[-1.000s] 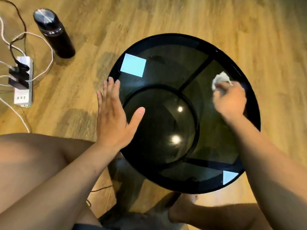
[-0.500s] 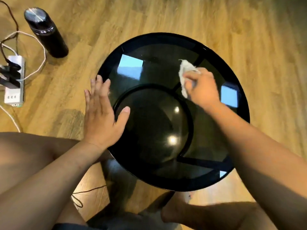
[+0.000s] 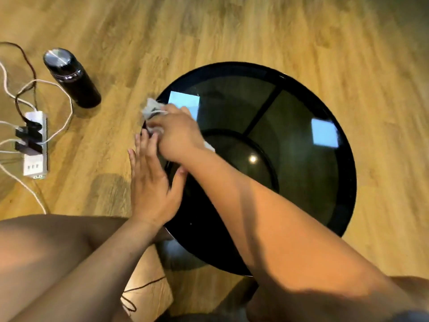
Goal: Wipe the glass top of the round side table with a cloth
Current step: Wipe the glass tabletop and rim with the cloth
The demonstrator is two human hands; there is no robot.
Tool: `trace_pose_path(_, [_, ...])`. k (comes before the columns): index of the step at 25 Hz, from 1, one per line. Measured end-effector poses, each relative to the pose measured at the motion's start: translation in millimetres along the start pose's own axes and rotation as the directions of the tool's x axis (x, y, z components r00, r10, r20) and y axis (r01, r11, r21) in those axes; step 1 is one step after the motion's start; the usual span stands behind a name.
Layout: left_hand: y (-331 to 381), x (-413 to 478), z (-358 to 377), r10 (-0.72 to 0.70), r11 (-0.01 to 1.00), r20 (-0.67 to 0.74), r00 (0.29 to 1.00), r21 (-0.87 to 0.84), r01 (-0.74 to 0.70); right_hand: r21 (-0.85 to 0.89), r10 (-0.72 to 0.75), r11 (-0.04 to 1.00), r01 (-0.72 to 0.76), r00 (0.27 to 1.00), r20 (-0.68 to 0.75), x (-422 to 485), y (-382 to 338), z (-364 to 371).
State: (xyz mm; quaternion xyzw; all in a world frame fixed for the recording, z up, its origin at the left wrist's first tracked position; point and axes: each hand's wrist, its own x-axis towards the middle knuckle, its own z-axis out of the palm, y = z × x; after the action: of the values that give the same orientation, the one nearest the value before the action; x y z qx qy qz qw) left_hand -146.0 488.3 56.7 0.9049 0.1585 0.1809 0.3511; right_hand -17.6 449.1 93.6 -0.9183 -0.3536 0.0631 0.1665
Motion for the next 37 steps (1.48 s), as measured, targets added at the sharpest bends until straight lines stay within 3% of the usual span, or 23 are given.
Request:
trace_pose_path(3, [5.2, 0.6, -3.7, 0.001, 1.0, 0.007, 1.0, 0.017, -0.001, -0.001, -0.11, 0.994, 0.111, 0.989, 0.102, -0.7, 5.9, -16.0])
trace_pose_path(4, [5.3, 0.3, -3.4, 0.007, 0.999, 0.007, 1.0, 0.031, -0.007, -0.065, -0.047, 0.997, 0.053, 0.995, 0.088, -9.8, 38.2, -28.8])
trace_pose_path(6, [4.6, 0.3, -1.9, 0.007, 0.999, 0.001, 1.0, 0.042, -0.007, -0.114, 0.207, 0.971, -0.21, 0.978, -0.037, -38.0, 123.2, -65.5])
trace_pose_path(8, [1.0, 0.1, 0.4, 0.005, 0.999, -0.01, 1.0, 0.05, -0.004, -0.016, 0.498, 0.863, -0.504, 0.857, -0.13, -79.4, 203.8, -105.6])
trace_pose_path(10, [-1.9, 0.2, 2.3, 0.006, 0.999, -0.01, 1.0, 0.046, -0.006, 0.066, 0.629, 0.777, -0.626, 0.767, -0.128, -106.5, 237.0, -126.9])
trace_pose_path(12, [-2.1, 1.7, 2.7, 0.003, 0.999, -0.008, 1.0, 0.046, -0.002, 0.099, 0.673, 0.739, -0.667, 0.725, -0.146, -95.1, 237.2, -125.0])
trace_pose_path(13, [-1.4, 1.0, 1.9, 0.004, 0.999, 0.002, 1.0, 0.044, -0.004, 0.097, 0.682, 0.73, -0.677, 0.711, -0.171, -78.2, 225.4, -116.7])
trace_pose_path(15, [-1.1, 1.3, 1.1, 0.009, 0.999, 0.008, 1.0, 0.04, -0.01, 0.015, 0.577, 0.807, -0.591, 0.782, -0.236, -26.2, 184.8, -91.0])
trace_pose_path(18, [-0.7, 0.8, -0.1, 0.013, 0.999, 0.022, 1.0, 0.047, -0.014, -0.057, 0.25, 0.965, -0.256, 0.964, -0.084, 37.1, 66.1, -33.4])
trace_pose_path(20, [2.1, 1.0, -1.0, 0.006, 0.999, 0.024, 1.0, 0.049, -0.007, -0.012, 0.077, 0.997, -0.076, 0.995, 0.064, 51.2, 0.5, -6.7])
trace_pose_path(22, [3.2, 0.6, -1.2, 0.002, 0.999, 0.026, 1.0, 0.037, -0.003, 0.049, -0.015, 0.999, 0.01, 0.995, 0.095, 41.8, 7.1, -13.5])
trace_pose_path(23, [3.2, -0.1, -1.8, -0.001, 1.0, 0.023, 1.0, 0.02, 0.0, 0.046, -0.007, 0.999, 0.003, 0.997, 0.079, 32.8, 36.8, -24.5])
trace_pose_path(25, [1.9, 0.8, -1.5, -0.006, 1.0, 0.017, 1.0, -0.003, 0.006, -0.001, 0.201, 0.98, -0.201, 0.979, -0.022, 9.0, 123.4, -57.3])
trace_pose_path(27, [0.2, -0.7, -0.4, -0.001, 1.0, 0.018, 1.0, 0.001, 0.001, -0.07, 0.46, 0.879, -0.471, 0.878, -0.134, -36.4, 214.4, -99.8])
trace_pose_path(29, [-0.5, -0.3, 0.9, 0.006, 1.0, 0.015, 1.0, -0.01, -0.006, -0.041, 0.575, 0.811, -0.584, 0.807, -0.134, -75.4, 256.8, -126.1])
trace_pose_path(33, [1.5, -1.6, 5.0, 0.01, 0.999, 0.009, 1.0, -0.033, -0.01, -0.027, 0.597, 0.783, -0.621, 0.764, -0.243, -34.3, 251.6, -113.7])
trace_pose_path(37, [1.6, -1.2, 6.4, 0.018, 1.0, 0.008, 1.0, -0.025, -0.018, -0.003, 0.4, 0.914, -0.405, 0.904, -0.153, 65.2, 194.2, -85.1])
